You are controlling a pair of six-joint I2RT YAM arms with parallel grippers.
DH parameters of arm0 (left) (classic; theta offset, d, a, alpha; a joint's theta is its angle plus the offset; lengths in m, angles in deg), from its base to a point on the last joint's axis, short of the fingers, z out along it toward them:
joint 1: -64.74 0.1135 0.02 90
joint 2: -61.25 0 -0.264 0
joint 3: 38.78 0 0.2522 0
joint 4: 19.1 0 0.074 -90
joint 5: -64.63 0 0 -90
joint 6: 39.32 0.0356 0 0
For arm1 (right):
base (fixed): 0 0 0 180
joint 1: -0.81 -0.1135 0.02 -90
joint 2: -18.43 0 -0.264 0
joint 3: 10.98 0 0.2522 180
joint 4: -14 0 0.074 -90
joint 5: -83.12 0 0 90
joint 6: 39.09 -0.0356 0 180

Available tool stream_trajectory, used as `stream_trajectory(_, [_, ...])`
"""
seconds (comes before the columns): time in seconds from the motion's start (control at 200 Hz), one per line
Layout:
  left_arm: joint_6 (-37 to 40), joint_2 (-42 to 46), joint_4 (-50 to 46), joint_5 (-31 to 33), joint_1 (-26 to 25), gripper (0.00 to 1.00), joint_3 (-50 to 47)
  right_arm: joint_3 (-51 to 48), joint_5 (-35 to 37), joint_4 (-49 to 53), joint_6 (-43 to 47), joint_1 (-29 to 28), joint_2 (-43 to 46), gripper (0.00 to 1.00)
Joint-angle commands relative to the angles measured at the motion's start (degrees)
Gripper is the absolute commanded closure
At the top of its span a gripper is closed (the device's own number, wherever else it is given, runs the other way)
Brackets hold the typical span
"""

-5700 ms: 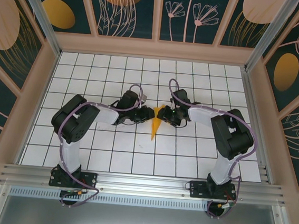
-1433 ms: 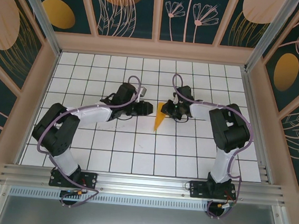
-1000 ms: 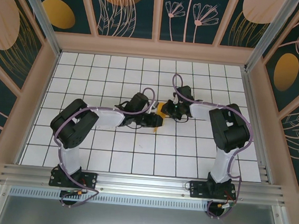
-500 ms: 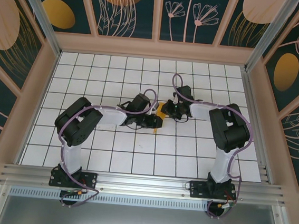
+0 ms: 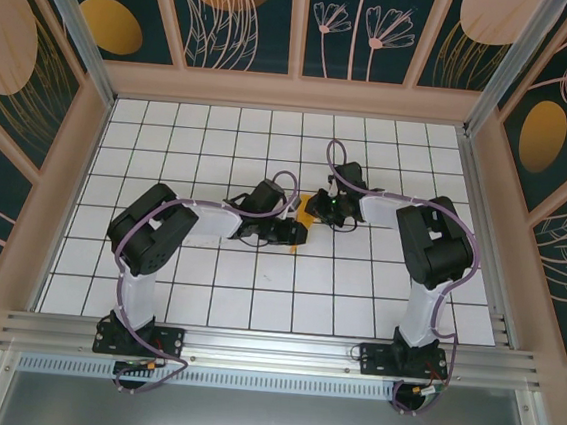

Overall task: Fold a paper plane with a square sheet of paper (fold left side to right side)
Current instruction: Fold the wing for the fifth time at the center of the table.

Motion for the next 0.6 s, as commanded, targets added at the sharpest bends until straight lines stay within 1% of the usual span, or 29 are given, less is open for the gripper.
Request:
stream_trajectory(0.0, [1.64, -2.46, -4.47, 1.59, -0.17, 0.66, -0.33, -0.21, 0.36, 0.84, 0.79, -0.35, 0.38, 0.78])
stream_trajectory(0.22, [2.5, -3.85, -8.05, 3.98, -1.29, 0.66, 0.7, -0.5, 0.3, 1.5, 1.47, 0.78, 6.68, 0.83])
stream_trajectory(0.315, [2.78, -4.48, -9.51, 5.14, -1.59, 0.66, 1.42, -1.15, 0.8, 3.73, 2.08, 0.72, 9.39, 0.88])
stream_trajectory(0.465, [2.68, -4.8, -10.16, 5.66, -1.62, 0.66, 1.87, -5.97, 0.32, 4.45, 1.51, 0.56, 13.65, 0.94])
stream_trajectory(0.596, [2.94, -5.21, -11.24, 6.48, -1.61, 0.68, 2.29, -10.16, -2.72, 0.82, -0.17, -0.06, 14.8, 0.97])
